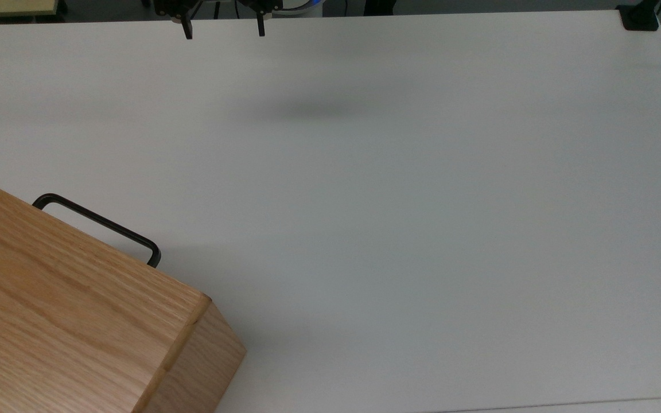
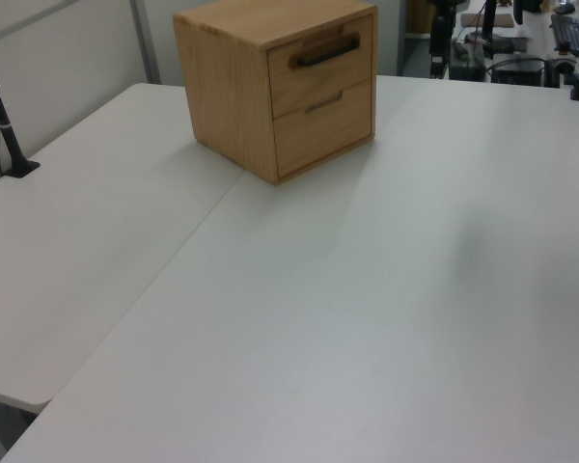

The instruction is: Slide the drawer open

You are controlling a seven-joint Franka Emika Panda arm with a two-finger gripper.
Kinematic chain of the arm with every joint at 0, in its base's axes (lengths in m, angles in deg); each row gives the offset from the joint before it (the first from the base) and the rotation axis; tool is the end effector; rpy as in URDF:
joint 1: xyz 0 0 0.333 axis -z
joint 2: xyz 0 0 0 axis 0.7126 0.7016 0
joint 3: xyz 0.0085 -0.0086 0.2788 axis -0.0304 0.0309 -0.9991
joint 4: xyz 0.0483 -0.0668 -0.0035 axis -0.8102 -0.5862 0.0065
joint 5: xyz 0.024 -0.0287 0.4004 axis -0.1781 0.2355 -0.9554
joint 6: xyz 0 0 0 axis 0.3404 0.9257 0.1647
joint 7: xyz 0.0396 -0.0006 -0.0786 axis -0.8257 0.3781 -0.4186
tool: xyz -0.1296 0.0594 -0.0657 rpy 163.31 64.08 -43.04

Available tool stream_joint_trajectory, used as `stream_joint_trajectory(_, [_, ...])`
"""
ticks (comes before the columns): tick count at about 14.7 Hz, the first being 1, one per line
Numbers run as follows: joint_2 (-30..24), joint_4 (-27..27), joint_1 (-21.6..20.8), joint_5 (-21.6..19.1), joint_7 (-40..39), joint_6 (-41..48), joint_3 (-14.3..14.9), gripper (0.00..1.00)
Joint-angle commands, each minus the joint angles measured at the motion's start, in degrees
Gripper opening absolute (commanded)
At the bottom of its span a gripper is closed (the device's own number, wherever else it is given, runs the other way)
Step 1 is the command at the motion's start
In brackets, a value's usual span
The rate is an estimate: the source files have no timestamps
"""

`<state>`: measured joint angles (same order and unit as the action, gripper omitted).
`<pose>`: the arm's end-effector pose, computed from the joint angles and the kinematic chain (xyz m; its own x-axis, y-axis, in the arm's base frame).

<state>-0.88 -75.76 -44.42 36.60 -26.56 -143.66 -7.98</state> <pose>0.5772 -0.0210 0.5227 0.9934 0.1136 0.0152 0.1132 -0.9932 0.0275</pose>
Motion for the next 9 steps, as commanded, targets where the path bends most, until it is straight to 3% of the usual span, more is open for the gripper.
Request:
stream_joint_trajectory(1, [0.07, 0.74, -0.32, -1.07, 0.78, 1.67, 0.27, 1.00])
stream_joint_trajectory(4, [0.16, 0.83, -0.32, -1.07, 4.10, 1.14, 0.36, 1.00])
stream_joint_trajectory(8, [0.25, 0.82, -0.41, -0.98, 34.52, -6.30, 0.36, 1.00])
stream_joint_trajectory(9, [0.25, 0.74, -0.15, -0.55, 37.32, -8.59, 0.36, 1.00])
